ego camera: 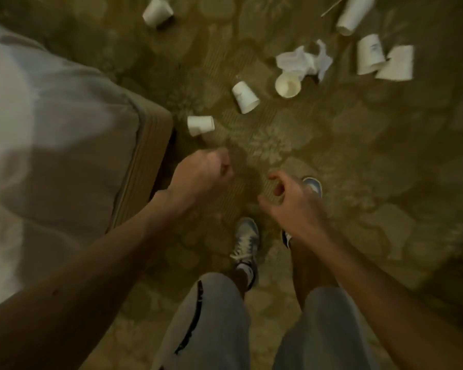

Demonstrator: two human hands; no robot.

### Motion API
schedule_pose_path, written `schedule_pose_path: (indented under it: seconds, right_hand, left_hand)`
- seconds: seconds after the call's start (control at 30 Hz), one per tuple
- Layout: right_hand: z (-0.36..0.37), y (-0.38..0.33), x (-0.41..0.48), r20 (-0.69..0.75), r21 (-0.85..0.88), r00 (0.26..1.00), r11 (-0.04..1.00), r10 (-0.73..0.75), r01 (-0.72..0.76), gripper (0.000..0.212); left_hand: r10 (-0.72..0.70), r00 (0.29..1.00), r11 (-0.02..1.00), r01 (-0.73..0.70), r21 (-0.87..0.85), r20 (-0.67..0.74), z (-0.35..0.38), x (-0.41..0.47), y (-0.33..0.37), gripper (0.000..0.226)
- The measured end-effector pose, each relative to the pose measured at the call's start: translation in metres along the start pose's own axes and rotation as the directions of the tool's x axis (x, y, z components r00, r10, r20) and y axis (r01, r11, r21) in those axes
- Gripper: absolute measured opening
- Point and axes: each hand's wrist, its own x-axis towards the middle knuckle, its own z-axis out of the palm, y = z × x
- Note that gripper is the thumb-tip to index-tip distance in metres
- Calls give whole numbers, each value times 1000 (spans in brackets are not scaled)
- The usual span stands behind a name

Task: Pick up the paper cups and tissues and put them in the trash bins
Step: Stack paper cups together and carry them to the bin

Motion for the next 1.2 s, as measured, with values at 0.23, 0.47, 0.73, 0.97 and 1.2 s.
schedule_pose_path:
  seconds: [0.23, 0.47, 0.73, 0.97, 1.2]
  right_hand:
    - [52, 1, 127, 237, -88, 971, 996, 21, 0, 44]
    - [117, -2, 225, 289, -33, 950, 993, 116, -111, 47]
    - [163, -25, 314, 332, 84, 930, 977, 157, -195, 57]
    - [190, -29, 347, 369, 390, 877, 805, 307, -446, 63]
    - [165, -21, 336, 329, 431, 876, 769, 353, -472, 65]
  left_hand:
    - [-230, 973, 952, 229, -205, 19, 47, 82, -84, 20]
    - [-393, 900, 824, 436, -362, 189, 111, 149, -154, 33]
    - [-548, 802, 546, 559, -624, 239, 142, 215, -210, 38]
    - [-570, 788, 385, 505, -773, 231, 156, 243, -222, 25]
    - [-519, 854, 525, 365, -769, 51, 146, 245, -204, 6]
